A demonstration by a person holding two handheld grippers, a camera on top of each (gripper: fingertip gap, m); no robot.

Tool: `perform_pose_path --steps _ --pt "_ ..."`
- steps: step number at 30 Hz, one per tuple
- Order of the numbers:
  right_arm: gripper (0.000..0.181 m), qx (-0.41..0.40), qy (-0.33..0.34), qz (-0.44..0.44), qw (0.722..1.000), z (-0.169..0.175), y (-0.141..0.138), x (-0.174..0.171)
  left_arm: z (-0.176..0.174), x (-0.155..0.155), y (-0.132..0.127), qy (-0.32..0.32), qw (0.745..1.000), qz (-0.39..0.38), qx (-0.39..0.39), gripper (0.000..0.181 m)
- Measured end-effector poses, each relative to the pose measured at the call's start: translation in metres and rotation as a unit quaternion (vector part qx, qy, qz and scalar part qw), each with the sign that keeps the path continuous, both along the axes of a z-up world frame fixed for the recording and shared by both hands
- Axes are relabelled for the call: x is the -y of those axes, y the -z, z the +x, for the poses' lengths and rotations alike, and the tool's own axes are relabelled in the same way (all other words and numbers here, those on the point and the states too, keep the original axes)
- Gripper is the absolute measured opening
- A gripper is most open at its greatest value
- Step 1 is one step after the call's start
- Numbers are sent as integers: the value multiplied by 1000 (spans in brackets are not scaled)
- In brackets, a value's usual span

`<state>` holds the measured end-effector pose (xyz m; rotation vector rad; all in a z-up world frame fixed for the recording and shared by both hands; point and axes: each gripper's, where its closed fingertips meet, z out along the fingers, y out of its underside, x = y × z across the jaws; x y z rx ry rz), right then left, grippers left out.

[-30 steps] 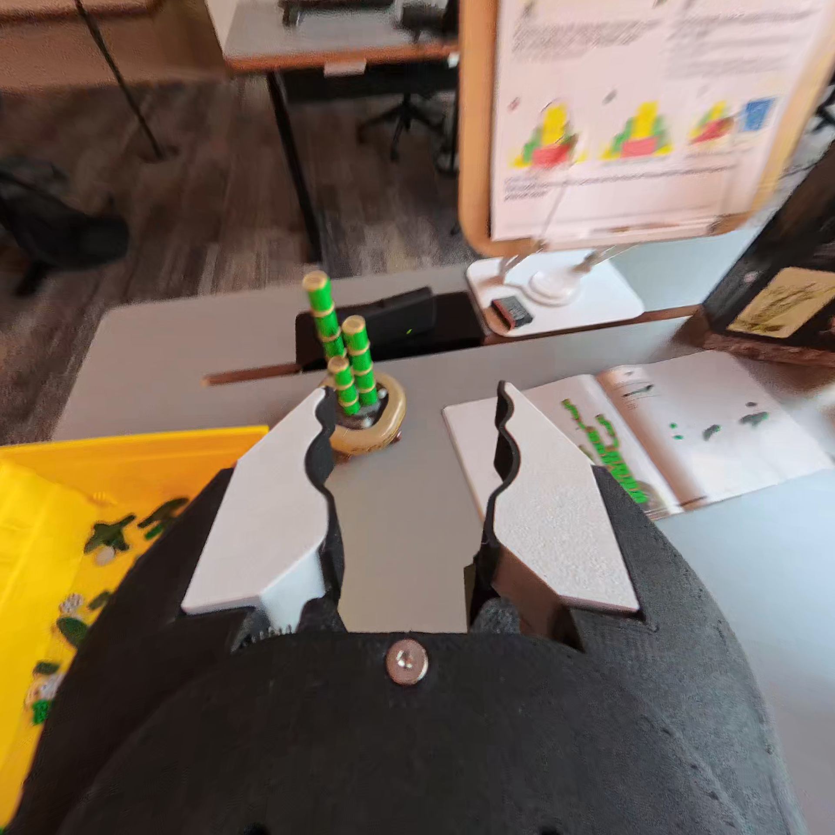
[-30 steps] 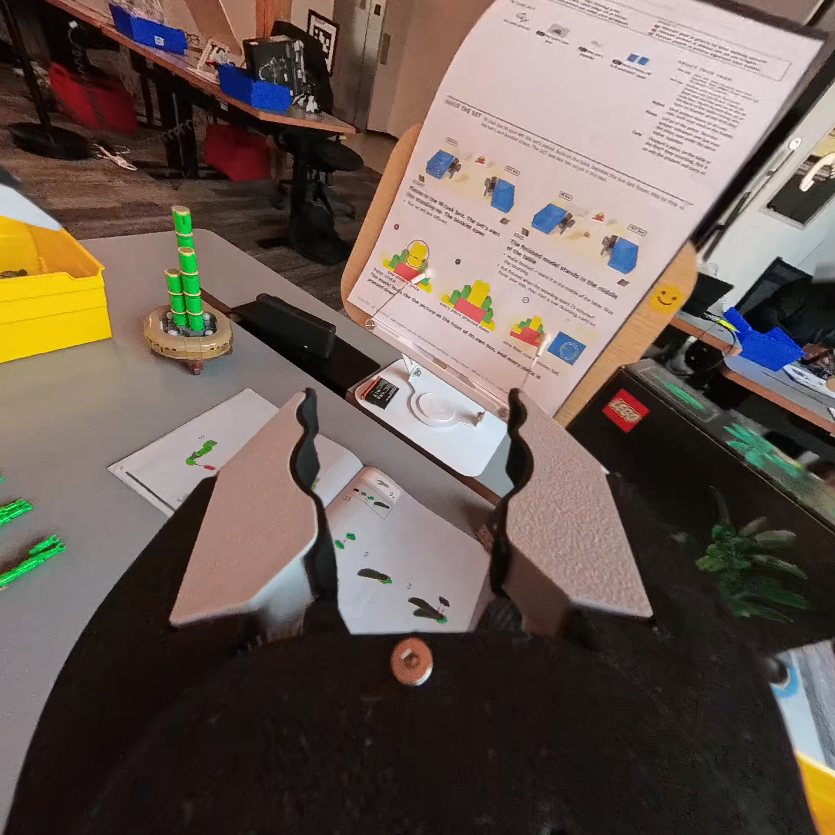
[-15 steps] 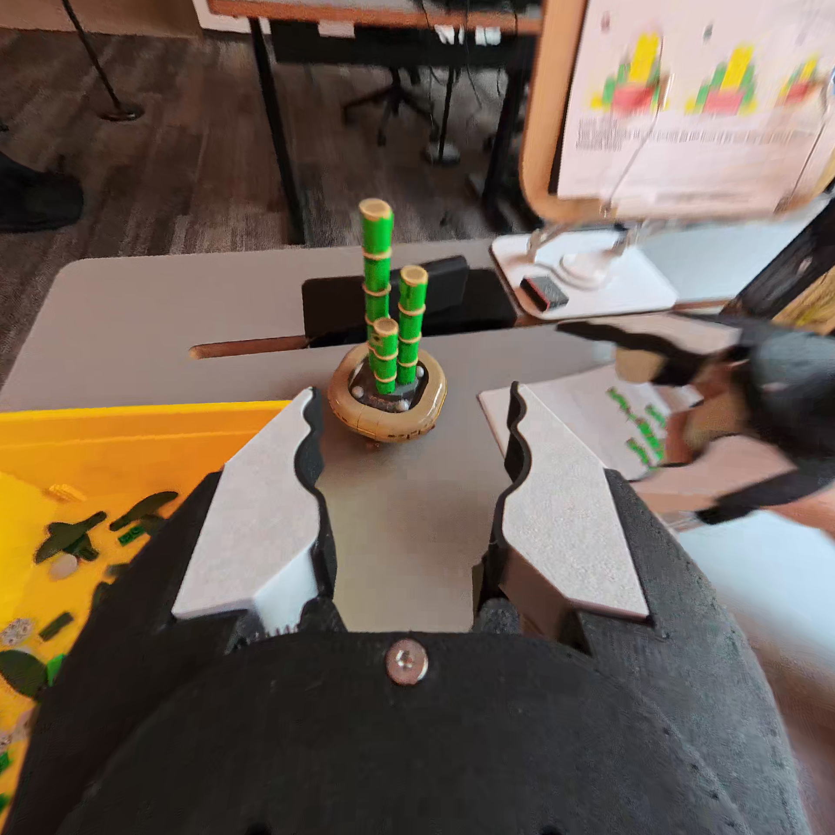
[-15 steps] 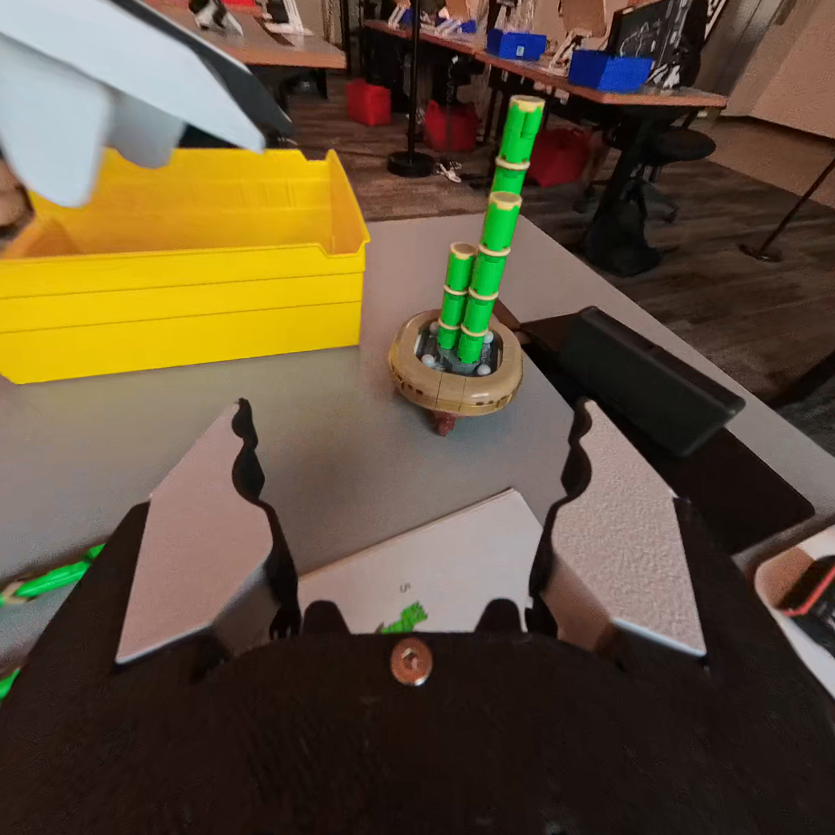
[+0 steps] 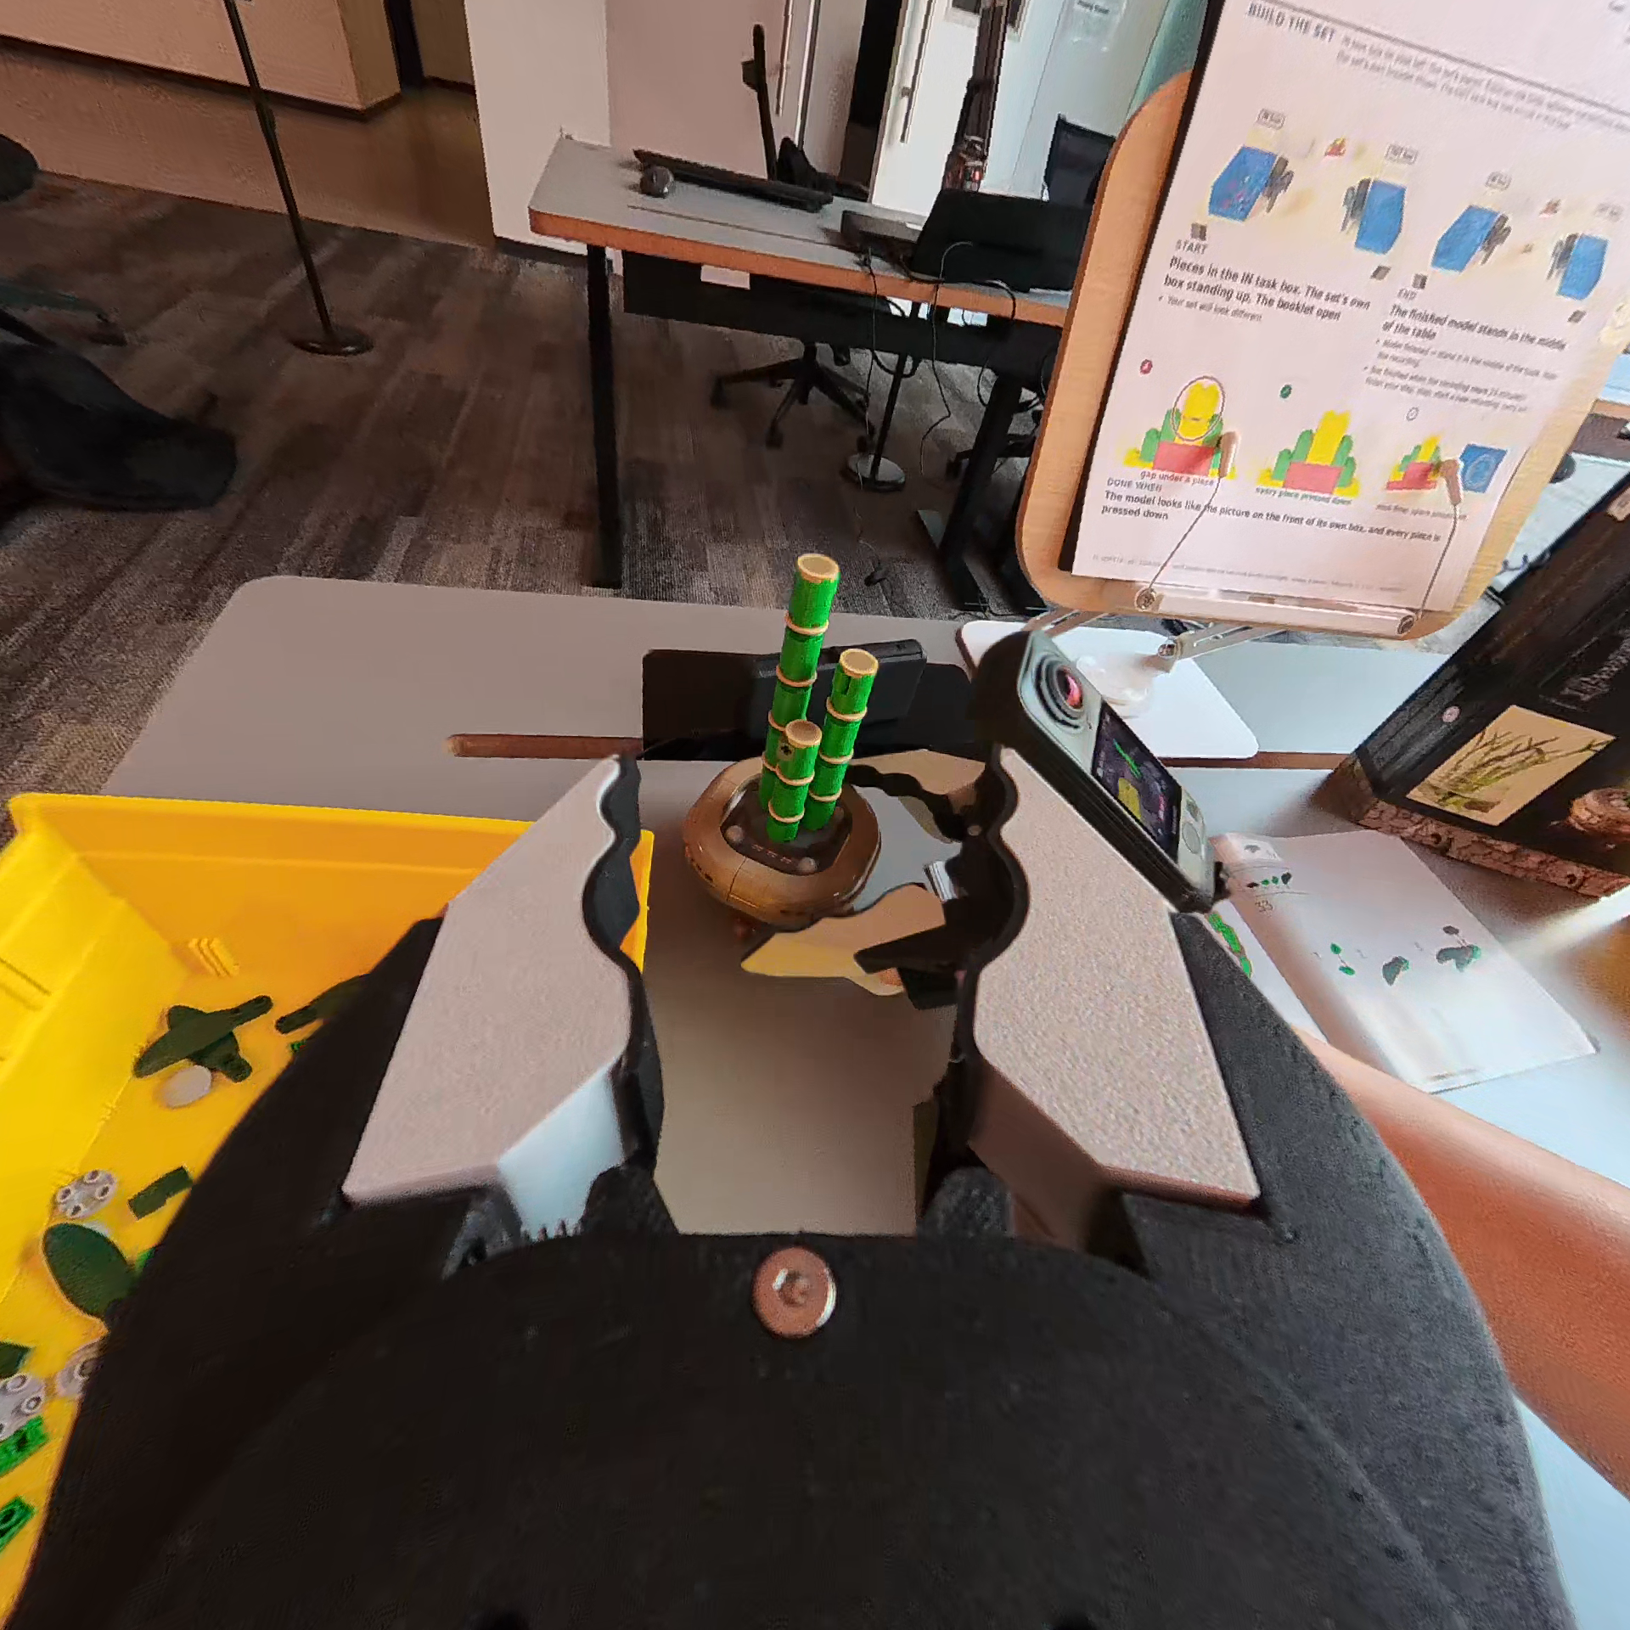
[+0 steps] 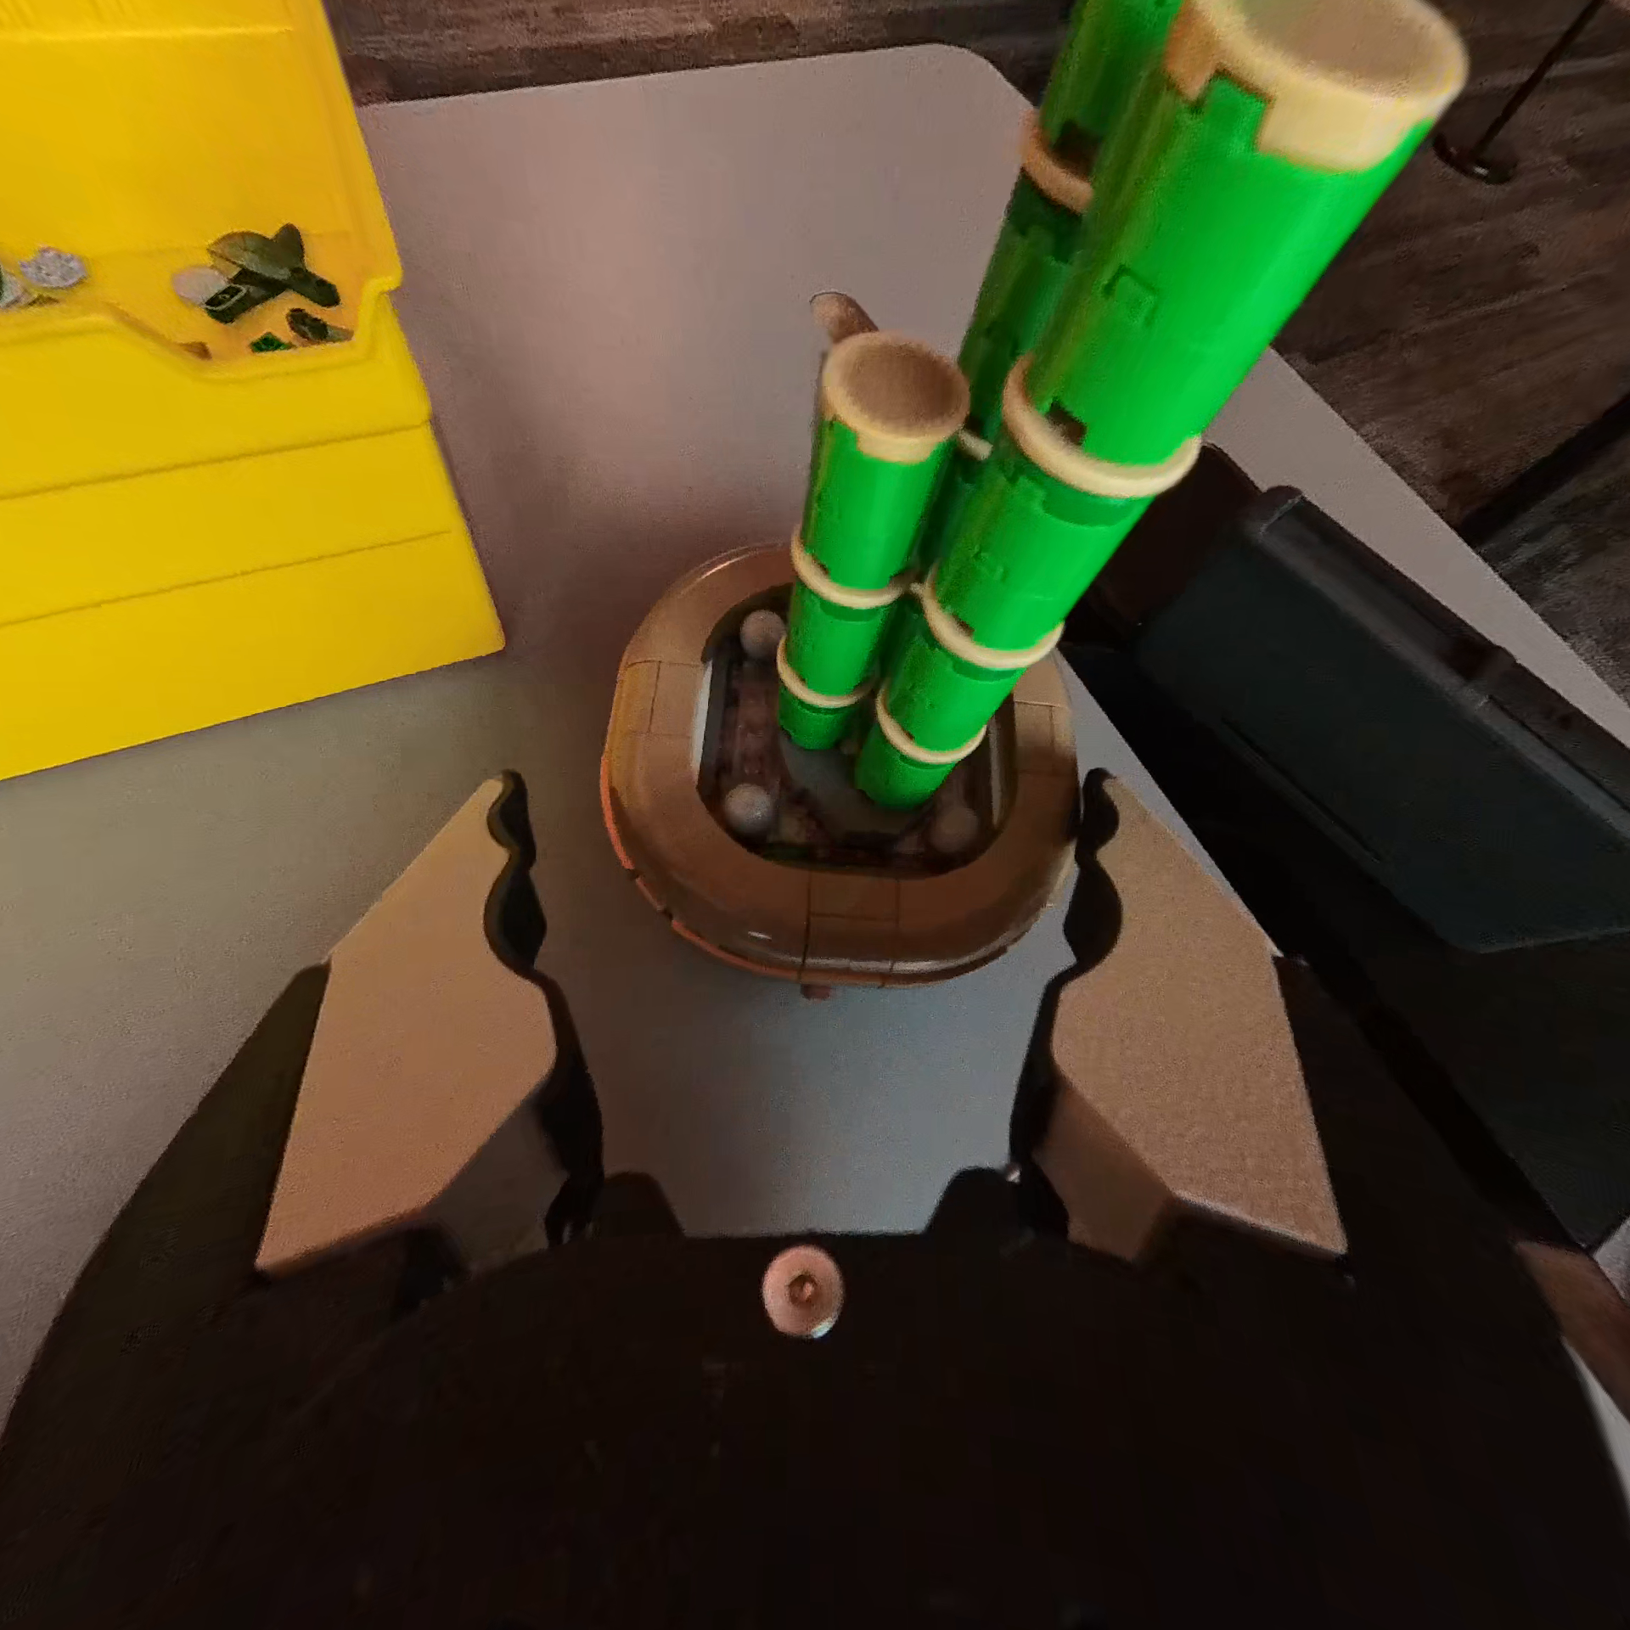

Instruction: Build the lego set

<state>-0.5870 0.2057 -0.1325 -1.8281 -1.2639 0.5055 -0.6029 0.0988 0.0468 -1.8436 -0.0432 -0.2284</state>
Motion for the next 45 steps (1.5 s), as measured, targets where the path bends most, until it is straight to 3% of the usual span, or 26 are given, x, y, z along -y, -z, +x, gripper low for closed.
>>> perform_pose_path --steps 9,19,25,29,35,37,40,45 --pt "111 4 16 -19 1000 4 7 -6 -1 0 6 8 1000 -10 8 75" --pt "111 15 -45 -19 999 18 7 43 -5 4 20 6 999 -50 0 76" --pt "111 19 -87 -20 996 27 8 76 12 15 55 83 989 -124 -13 72" --pt "111 36 -136 -28 990 38 8 94 16 27 62 103 983 -140 -59 72" --pt "110 25 -205 -40 978 47 7 115 40 59 78 193 966 -157 -72 71" --pt "110 14 -212 -58 975 49 4 121 38 68 96 191 963 -161 -103 75" --pt "124 -12 -240 -33 970 55 -6 122 40 75 121 182 959 -160 -148 85" --pt "127 -20 -295 -20 955 69 -9 114 48 70 128 133 959 -169 -183 97"
